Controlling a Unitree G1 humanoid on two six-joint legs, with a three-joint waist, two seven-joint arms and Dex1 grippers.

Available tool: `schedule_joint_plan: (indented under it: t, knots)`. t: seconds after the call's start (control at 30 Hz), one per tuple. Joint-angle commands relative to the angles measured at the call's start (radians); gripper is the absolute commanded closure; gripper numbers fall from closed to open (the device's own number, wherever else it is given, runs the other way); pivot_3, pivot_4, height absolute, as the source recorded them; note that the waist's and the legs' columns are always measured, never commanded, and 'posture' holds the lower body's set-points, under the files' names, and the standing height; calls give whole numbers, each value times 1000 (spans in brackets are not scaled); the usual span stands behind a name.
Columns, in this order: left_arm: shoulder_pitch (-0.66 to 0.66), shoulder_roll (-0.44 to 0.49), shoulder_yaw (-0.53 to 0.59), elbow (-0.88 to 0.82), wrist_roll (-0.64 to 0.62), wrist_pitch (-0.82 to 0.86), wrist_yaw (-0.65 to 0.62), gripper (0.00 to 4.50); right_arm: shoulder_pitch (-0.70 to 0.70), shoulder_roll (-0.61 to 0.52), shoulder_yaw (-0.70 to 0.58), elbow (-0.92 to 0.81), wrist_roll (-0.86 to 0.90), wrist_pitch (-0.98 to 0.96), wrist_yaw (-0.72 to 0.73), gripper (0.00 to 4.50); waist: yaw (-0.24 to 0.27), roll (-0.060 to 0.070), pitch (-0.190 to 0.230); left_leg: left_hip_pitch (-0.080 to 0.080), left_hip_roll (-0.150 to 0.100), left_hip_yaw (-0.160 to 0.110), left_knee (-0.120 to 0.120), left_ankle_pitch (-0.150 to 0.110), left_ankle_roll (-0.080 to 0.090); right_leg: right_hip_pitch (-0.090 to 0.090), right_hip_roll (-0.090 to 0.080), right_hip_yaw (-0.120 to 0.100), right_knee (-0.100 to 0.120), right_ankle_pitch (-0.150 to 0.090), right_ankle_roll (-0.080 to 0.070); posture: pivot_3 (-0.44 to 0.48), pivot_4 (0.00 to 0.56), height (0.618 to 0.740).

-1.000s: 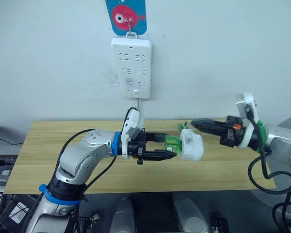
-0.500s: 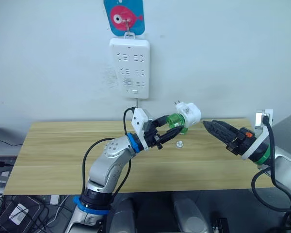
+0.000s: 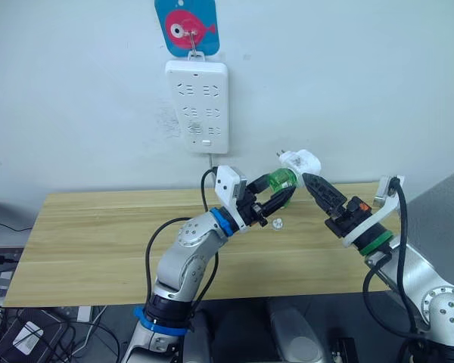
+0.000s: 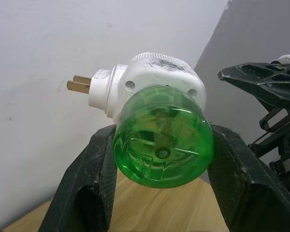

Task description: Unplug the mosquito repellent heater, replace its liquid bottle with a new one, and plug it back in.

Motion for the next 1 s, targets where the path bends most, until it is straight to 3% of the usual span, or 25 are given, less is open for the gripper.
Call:
schedule_joint_plan:
  t: [0.03,0.47,0.67,0.97,1.0]
  knots:
    - [10,6,-17,-67,-35,7,-27,2192,-24,-3,15,-27,22,-33,6,0,0,0,0,0,0,0,0,0,0,0,0,0,0,0,0,-278,230,740]
    - [22,40,-33,-79,-32,-14,-53,2192,-95,-1,50,27,27,-69,-14,0,0,0,0,0,0,0,0,0,0,0,0,0,0,0,0,-272,224,740]
    - [27,35,-45,-77,-39,-20,-59,2192,-89,-11,58,18,69,-67,-17,1275,0,0,0,0,0,0,0,0,0,0,0,0,0,0,0,-269,219,740]
    - [34,42,-39,-51,-17,-15,-28,2192,-78,-41,70,6,102,-65,-5,1354,0,0,-1,0,0,0,0,0,0,0,0,0,0,0,0,-265,214,740]
    - [33,61,-43,-45,7,-40,-42,1475,-76,-45,71,5,104,-66,-4,1357,0,1,-1,0,0,0,0,0,0,0,0,0,0,0,0,-262,215,740]
